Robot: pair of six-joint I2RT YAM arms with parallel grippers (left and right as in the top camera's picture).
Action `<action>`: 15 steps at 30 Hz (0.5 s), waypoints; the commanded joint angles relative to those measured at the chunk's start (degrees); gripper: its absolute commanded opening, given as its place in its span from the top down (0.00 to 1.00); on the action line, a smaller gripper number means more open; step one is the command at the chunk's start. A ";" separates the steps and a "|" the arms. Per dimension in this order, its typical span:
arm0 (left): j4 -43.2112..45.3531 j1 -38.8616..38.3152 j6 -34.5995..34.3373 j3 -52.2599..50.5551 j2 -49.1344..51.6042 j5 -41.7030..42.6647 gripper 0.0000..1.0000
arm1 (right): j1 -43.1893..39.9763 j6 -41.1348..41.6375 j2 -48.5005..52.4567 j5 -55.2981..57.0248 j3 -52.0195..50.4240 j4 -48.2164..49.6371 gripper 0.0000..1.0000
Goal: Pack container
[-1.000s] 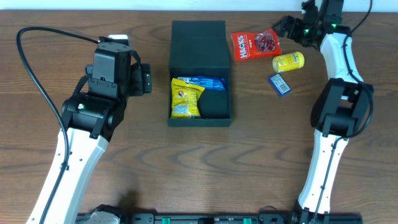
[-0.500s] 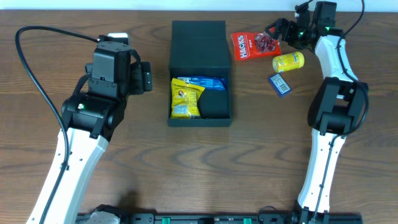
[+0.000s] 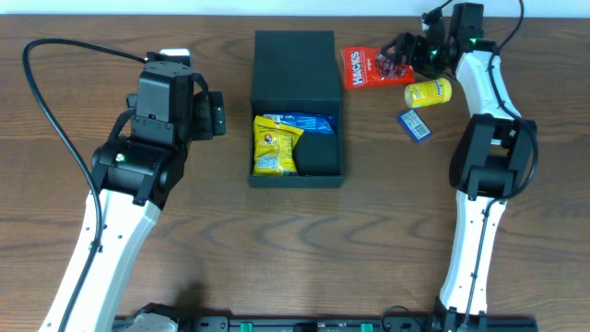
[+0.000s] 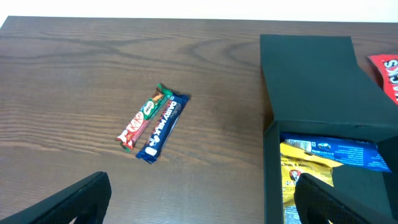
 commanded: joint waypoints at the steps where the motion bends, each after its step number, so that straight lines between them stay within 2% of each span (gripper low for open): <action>1: 0.15 0.28 0.94 0.46 -0.37 -0.22 0.05 | 0.68 -1.81 1.57 -0.87 0.17 -1.25 0.17; 5: 0.13 0.28 1.31 0.44 -0.37 -0.24 0.05 | 0.96 -2.40 1.57 -0.87 0.17 -2.14 0.41; 10: -0.09 0.28 1.99 0.46 -0.37 -0.24 0.05 | 1.36 -2.34 1.57 -1.31 0.17 -2.16 0.82; 13: -0.15 0.28 2.16 0.46 -0.37 -0.22 0.04 | 1.44 -2.34 1.57 -1.49 0.17 -2.21 0.98; 15: -0.13 0.28 2.16 0.46 -0.37 -0.24 0.05 | 1.42 -2.32 1.55 -2.27 0.20 -2.19 0.99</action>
